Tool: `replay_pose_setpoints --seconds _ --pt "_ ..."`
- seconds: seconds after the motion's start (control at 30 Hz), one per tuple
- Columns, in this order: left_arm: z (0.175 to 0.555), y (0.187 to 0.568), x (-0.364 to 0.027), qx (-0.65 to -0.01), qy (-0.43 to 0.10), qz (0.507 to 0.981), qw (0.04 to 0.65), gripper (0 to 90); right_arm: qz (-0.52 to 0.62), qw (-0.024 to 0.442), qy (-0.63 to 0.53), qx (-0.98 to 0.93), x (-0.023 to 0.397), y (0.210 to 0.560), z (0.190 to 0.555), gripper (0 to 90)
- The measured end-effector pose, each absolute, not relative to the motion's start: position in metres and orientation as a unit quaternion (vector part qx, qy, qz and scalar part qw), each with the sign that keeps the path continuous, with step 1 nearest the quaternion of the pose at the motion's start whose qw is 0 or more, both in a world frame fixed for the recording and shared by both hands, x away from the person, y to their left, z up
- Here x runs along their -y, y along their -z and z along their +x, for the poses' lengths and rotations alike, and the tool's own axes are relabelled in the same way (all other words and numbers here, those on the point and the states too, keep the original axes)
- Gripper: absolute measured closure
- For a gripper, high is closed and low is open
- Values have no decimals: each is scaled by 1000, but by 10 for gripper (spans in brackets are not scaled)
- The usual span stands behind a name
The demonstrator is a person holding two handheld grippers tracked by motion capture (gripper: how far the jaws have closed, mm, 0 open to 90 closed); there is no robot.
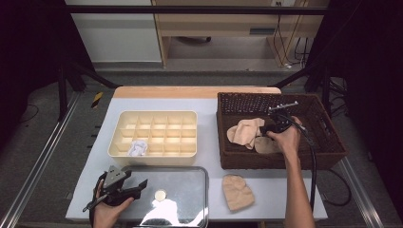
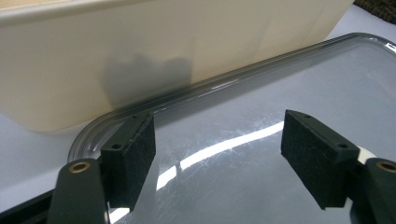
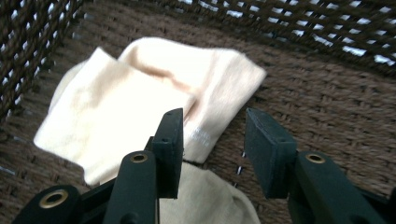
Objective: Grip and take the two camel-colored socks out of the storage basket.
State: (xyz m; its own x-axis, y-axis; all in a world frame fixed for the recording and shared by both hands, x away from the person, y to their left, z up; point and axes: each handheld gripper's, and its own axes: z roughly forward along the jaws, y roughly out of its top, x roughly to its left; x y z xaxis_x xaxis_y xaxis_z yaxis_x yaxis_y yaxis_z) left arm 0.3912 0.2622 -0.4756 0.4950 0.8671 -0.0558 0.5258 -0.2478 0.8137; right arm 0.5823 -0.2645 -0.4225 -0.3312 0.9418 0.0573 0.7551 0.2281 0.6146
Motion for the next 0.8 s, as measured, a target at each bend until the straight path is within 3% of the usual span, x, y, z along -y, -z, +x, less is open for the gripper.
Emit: replay_pose_setpoints --seconds 0.3,0.47,0.67,0.8 --pt "391 476 -262 -458 -209 761 409 258 564 132 -254 -774 265 437 584 504" --pt "391 476 -263 -458 -209 762 409 258 580 120 -226 -773 265 442 586 516" --pt "391 476 -263 -457 -209 762 409 258 576 89 -217 -783 263 446 589 759" --pt "391 476 -262 -458 -209 762 408 258 577 85 -226 -780 264 445 588 849"
